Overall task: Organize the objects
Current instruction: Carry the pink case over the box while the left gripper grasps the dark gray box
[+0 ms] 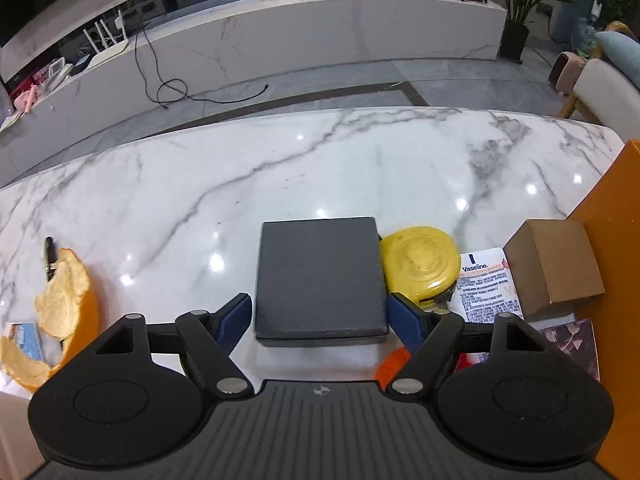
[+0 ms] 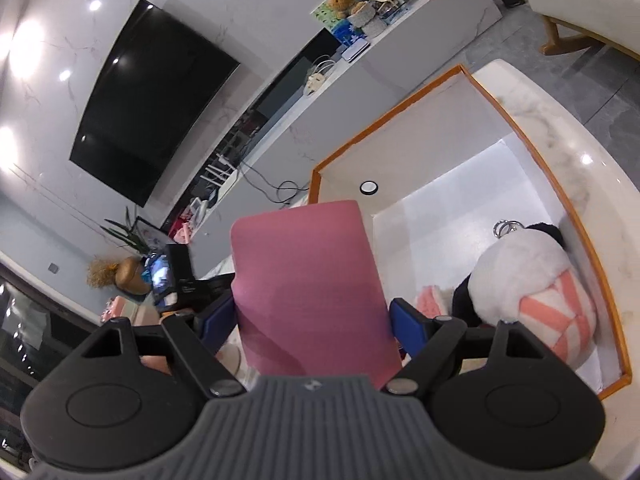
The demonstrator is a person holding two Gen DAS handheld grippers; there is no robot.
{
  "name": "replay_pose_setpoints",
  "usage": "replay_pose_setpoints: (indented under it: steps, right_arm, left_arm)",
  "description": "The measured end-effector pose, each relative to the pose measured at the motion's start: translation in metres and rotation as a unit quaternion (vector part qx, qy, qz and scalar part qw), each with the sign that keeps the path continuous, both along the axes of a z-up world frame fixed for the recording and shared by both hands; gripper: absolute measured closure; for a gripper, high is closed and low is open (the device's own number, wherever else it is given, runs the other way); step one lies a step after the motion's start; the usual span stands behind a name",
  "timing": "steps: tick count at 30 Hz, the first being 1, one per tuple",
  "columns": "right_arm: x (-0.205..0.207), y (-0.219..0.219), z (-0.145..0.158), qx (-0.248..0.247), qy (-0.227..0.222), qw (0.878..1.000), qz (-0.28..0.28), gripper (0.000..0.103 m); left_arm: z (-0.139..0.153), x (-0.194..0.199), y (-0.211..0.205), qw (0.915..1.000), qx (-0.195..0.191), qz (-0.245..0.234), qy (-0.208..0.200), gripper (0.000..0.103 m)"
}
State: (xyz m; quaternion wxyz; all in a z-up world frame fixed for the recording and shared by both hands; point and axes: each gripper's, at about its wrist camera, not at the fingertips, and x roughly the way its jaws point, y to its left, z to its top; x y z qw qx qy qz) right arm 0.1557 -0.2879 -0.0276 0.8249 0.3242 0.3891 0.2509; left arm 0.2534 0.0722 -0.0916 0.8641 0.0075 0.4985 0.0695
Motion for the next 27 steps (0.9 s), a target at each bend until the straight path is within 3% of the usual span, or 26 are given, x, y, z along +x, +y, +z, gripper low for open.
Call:
replay_pose_setpoints:
  steps: [6, 20, 27]
  right_arm:
    - [0.002, -0.006, -0.001, 0.012, -0.006, 1.0, 0.007, 0.02]
    - [0.003, -0.007, -0.013, -0.004, 0.014, 1.0, 0.01, 0.02]
    - [0.007, -0.002, -0.017, -0.013, 0.019, 1.0, 0.014, 0.02]
  left_arm:
    - [-0.009, 0.01, -0.009, 0.9987, 0.048, -0.015, 0.001, 0.014]
    - [-0.015, 0.029, -0.012, 0.9975, 0.051, -0.018, -0.045, 0.014]
    - [-0.017, 0.016, -0.014, 0.9953, 0.057, -0.017, -0.075, 0.015]
